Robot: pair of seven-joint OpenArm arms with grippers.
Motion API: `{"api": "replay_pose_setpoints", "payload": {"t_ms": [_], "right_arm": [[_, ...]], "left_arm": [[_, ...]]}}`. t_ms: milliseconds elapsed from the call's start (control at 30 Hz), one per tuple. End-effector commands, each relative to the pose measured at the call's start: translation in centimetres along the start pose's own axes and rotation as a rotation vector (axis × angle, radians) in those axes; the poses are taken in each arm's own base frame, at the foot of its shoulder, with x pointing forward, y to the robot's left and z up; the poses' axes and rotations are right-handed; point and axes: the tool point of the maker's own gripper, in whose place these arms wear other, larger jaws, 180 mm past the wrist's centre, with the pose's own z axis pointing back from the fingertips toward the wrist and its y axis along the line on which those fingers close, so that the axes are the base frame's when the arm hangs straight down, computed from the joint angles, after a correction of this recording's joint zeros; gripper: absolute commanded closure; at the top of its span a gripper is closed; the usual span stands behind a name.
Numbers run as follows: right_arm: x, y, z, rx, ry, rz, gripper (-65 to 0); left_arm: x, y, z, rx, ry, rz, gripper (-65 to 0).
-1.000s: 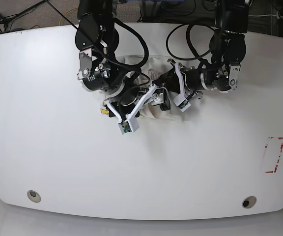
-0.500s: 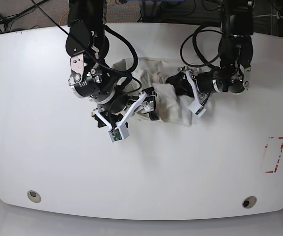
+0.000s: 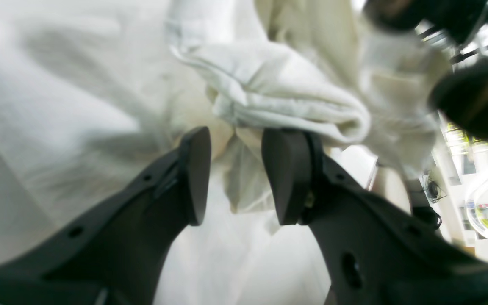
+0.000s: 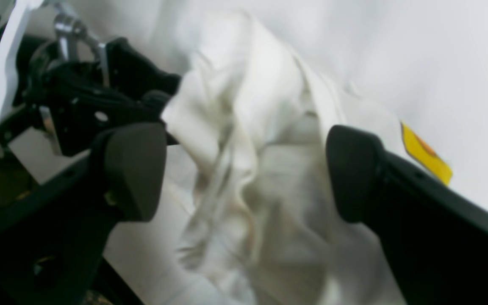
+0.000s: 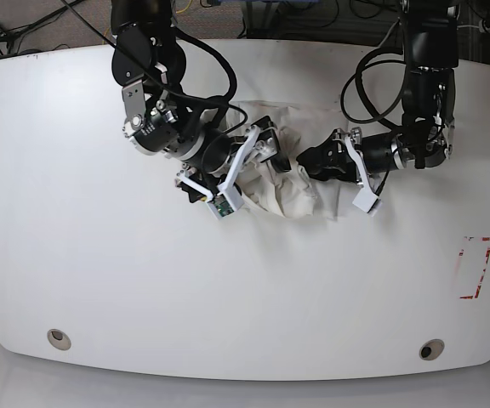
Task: Fold the T-shirt properly
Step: 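Release the left gripper and move it away from the shirt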
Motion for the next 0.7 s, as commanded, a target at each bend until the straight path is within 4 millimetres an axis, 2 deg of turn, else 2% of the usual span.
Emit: {"api": "replay_pose_setpoints", "payload": {"t_ms": [0, 167, 333, 433, 667], "right_arm": [[1.4, 1.8, 0.1, 0.052, -0.052, 0.057, -56.8], [0.6, 3.5, -0.3, 0.099, -0.028, 0.119, -56.8], [-1.0, 3.8, -0.3, 0.112, 0.022, 0.174, -56.0], [-1.5, 3.6, -0.3, 0.109, 0.038, 0.188, -50.7], [-2.5, 2.3, 0.1, 0.084, 0.074, 0.211, -36.3]], "left_arm": [[2.5, -0.6, 1.2, -0.017, -0.059, -0.048, -23.5], [3.6, -0.3, 3.4, 0.004, -0.062, -0.095, -23.5], [4.8, 1.4, 6.6, 0.081, -0.087, -0.120, -23.5], [5.3, 2.9, 8.8, 0.143, -0.102, -0.118, -23.5], [5.8, 4.9, 13.0, 0.246, -0.096, -0.133, -23.5]]}}
